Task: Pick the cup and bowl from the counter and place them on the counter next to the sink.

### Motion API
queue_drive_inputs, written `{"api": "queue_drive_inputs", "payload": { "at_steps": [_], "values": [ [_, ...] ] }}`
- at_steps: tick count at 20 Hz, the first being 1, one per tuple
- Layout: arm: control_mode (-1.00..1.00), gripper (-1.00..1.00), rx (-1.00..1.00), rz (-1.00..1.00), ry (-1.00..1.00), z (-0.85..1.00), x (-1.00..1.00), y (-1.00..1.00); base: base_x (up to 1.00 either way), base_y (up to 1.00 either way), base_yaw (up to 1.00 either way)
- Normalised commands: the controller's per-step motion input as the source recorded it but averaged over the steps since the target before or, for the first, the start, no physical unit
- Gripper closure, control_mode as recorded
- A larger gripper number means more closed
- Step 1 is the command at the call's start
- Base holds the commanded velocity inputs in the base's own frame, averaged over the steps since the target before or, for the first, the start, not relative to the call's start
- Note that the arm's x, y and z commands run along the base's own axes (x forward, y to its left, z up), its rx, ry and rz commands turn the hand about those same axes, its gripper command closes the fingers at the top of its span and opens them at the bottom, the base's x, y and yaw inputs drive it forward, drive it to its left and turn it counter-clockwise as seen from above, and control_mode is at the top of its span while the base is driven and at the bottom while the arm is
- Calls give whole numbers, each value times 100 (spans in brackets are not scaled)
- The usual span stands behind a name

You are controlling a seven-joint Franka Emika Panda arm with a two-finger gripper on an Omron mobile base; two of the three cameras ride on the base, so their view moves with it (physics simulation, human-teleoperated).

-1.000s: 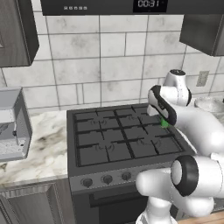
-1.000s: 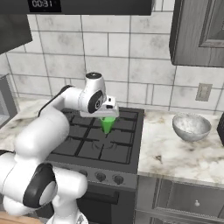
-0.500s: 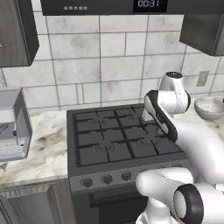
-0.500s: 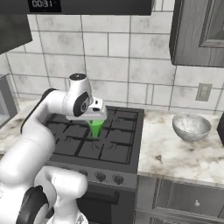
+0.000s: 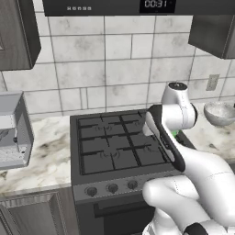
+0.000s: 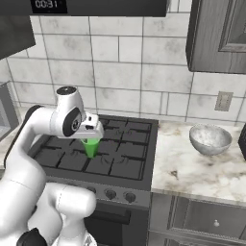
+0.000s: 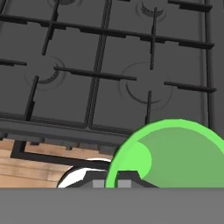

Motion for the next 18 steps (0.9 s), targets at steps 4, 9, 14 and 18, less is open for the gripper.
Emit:
{"api": "queue_drive_inputs", "payload": {
  "at_steps": [4, 9, 14, 18],
  "values": [
    [-100, 100, 0, 0, 0, 0, -26, 36, 0, 0, 0],
    [-100, 100, 0, 0, 0, 0, -7, 12, 0, 0, 0],
    [-100, 100, 0, 0, 0, 0, 0, 0, 0, 0, 0],
    [-100, 100, 0, 0, 0, 0, 0, 0, 0, 0, 0]
  ]
}}
